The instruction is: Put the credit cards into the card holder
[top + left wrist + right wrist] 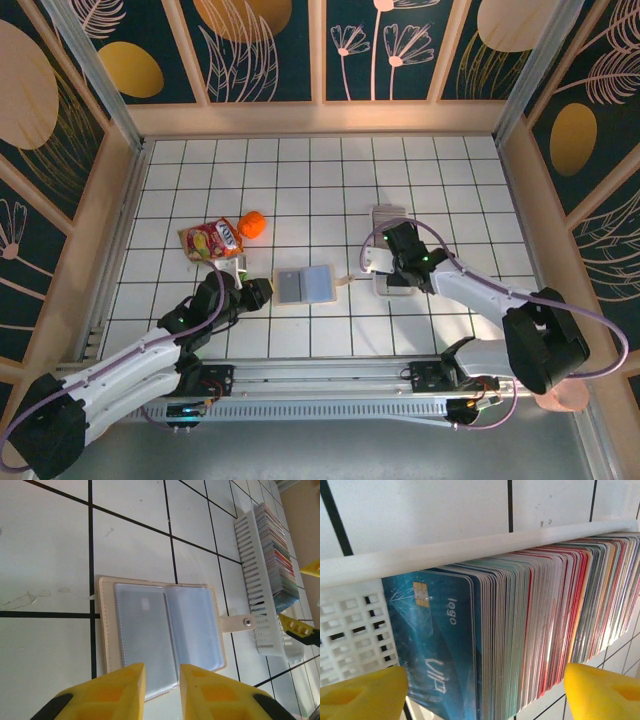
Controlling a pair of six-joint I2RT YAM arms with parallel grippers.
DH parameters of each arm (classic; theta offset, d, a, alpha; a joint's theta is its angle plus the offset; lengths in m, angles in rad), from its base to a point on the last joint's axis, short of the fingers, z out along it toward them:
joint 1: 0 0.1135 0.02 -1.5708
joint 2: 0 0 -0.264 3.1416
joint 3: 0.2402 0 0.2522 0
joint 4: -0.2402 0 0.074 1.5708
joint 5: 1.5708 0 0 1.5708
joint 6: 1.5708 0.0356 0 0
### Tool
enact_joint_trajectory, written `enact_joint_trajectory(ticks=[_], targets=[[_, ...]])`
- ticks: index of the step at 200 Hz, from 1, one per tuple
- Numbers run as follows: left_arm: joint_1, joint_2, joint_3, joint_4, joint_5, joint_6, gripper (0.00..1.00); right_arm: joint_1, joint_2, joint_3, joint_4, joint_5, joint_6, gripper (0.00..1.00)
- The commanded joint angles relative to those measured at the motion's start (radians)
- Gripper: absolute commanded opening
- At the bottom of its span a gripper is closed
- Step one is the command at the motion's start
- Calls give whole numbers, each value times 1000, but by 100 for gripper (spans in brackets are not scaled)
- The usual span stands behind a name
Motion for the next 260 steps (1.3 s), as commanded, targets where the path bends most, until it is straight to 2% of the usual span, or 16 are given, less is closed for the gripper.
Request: enact_joint_trajectory(ticks=[1,43,92,137,188,216,228,260], targets=[[-2,-18,-15,12,11,-7,24,6,31,6,68,42,-23,84],[-2,-38,-19,-2,1,-5,24,16,55,0,115,81,-59,95],[-2,-45,-21,-5,-2,-6,24,16,63,-11,146,92,-80,92],[-3,-46,-23,-4,0,-10,23,17,32,11,93,81,-67,80],[-2,-46,-25,-5,2,-15,22,22,4,17,39,58,-58,51],[-2,-46,-23,-6,4,-17,22,26,-8,12,26,51,-59,49],[-3,-46,-23,-6,6,-18,22,26,-13,13,24,48,-56,43],[-2,-44,-22,-5,9,-19,21,26,-22,15,16,44,-56,40]])
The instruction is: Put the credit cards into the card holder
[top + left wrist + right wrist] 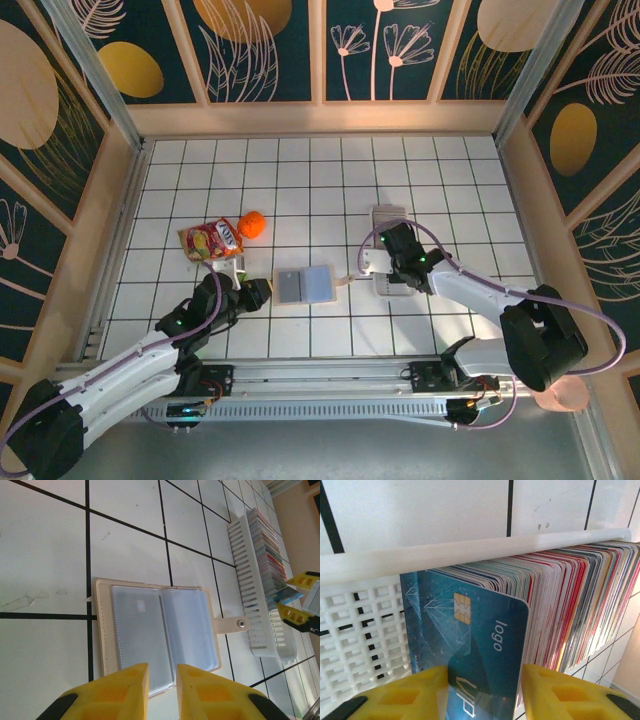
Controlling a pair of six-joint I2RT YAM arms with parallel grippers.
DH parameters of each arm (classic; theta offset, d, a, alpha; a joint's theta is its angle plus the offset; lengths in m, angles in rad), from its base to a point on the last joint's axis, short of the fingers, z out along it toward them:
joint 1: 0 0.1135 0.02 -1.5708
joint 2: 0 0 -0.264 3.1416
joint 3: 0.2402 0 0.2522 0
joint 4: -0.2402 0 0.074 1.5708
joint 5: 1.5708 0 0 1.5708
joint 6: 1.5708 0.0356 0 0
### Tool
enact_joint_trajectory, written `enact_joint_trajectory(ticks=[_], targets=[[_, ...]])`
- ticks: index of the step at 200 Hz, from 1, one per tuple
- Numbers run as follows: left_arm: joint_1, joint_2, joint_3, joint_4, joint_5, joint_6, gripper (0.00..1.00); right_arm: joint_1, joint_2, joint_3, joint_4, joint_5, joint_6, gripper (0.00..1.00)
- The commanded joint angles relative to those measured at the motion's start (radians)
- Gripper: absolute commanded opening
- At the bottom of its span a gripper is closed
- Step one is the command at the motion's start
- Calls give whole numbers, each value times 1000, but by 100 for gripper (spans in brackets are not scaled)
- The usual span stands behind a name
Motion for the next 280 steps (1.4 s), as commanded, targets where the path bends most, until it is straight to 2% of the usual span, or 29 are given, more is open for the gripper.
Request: enact_joint_trajectory(ticks=[1,54,131,230,280], targets=[[-3,-8,-10,-4,9,-12,21,6,-26,16,2,2,3,40],[-2,-7,-10,-1,11,-15,20,6,-43,12,-7,-7,9,32],[-2,-6,-7,-2,12,-15,19,7,-48,7,-2,-3,6,29],[-3,-7,-10,-5,20,-19,18,6,-85,10,-26,-11,25,16],[-3,-9,-4,-13,20,-16,17,7,-114,31,-95,-40,48,14]])
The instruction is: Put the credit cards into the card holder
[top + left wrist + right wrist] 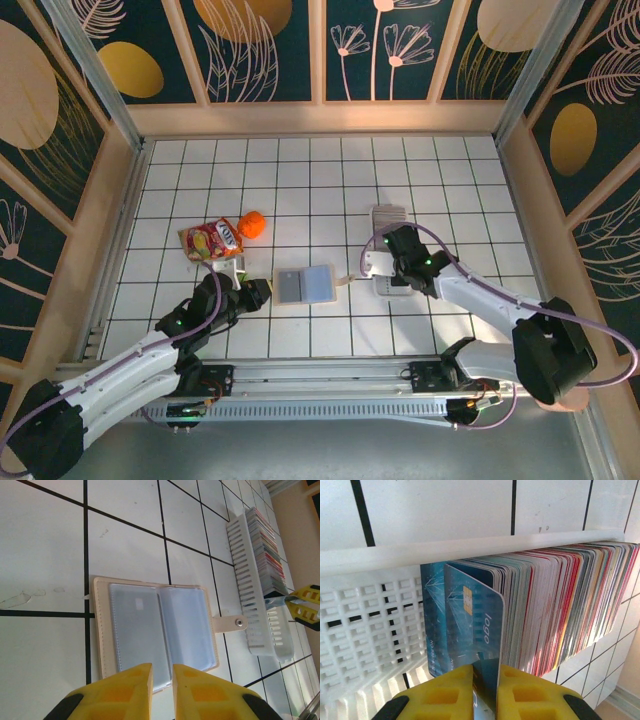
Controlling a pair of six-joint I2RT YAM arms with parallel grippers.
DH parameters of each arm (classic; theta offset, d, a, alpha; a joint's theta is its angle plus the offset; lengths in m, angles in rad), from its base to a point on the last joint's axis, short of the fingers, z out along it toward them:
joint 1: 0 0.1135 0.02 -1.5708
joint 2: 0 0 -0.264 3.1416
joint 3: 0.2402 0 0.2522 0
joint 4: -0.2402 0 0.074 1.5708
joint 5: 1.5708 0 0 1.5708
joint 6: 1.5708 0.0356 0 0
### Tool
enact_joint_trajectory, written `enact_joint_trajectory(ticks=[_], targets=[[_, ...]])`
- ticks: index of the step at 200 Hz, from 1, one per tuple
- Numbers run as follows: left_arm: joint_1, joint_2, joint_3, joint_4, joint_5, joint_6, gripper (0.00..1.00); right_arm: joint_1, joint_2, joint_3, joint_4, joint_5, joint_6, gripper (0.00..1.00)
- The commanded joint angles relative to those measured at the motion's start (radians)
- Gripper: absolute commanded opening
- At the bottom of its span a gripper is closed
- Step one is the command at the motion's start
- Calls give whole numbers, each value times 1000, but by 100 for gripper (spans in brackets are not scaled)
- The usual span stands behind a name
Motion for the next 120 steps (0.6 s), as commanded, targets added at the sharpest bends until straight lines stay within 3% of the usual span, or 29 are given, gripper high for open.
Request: enact_joint_trajectory(ticks=[1,67,120], targets=[[-2,-7,-4,-13,11,-8,18,1,-37,32,-17,-5,30,13],[-2,-13,-7,-22,4,-4,18,16,-125,36,-177,-113,82,0],[-2,-14,0,-31,6,-2,17,16,-197,40,-242,-174,100,0]])
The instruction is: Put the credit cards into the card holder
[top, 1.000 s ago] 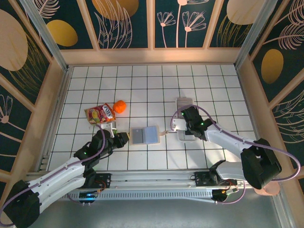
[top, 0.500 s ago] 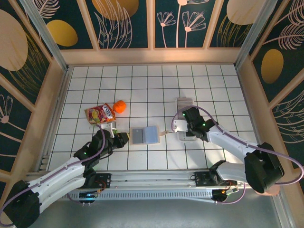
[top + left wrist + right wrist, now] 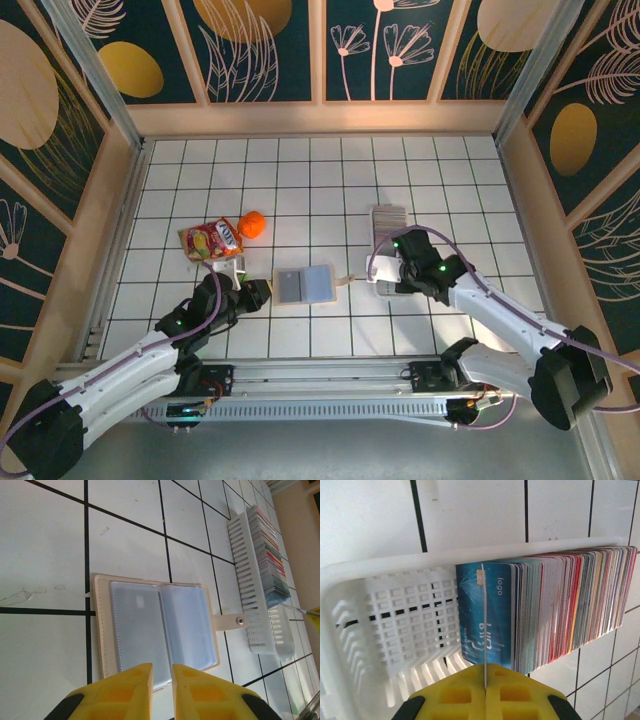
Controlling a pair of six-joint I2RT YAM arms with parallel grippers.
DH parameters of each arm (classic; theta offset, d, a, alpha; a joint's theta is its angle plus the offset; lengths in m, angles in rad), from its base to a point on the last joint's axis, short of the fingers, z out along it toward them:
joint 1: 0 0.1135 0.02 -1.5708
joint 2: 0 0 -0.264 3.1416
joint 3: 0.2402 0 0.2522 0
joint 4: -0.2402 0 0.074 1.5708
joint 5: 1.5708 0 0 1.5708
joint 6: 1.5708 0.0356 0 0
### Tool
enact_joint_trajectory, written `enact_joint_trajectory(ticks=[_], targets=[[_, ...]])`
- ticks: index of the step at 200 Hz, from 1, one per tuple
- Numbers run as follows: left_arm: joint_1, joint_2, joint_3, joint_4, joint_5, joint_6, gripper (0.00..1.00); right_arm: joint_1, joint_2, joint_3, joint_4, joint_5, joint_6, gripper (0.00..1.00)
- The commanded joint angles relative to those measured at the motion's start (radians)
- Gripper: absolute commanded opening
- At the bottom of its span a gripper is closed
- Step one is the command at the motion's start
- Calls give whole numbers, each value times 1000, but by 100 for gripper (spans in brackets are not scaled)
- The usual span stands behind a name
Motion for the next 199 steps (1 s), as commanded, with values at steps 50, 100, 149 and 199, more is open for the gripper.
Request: enact_joint_trajectory(ticks=[50,100,149,199], targets=[[-2,9,18,-20,-3,6,17,5,-43,171,-78,-233,349,0],[-3,28,31,-17,10,4,17,-7,28,324,-124,-268,739,0],[-2,35,32,-12,14,1,16,-26,18,354,-166,-272,859,0],[-3,47,38,-4,22,-3,16,-91,19,359,-122,-494,1152,0]])
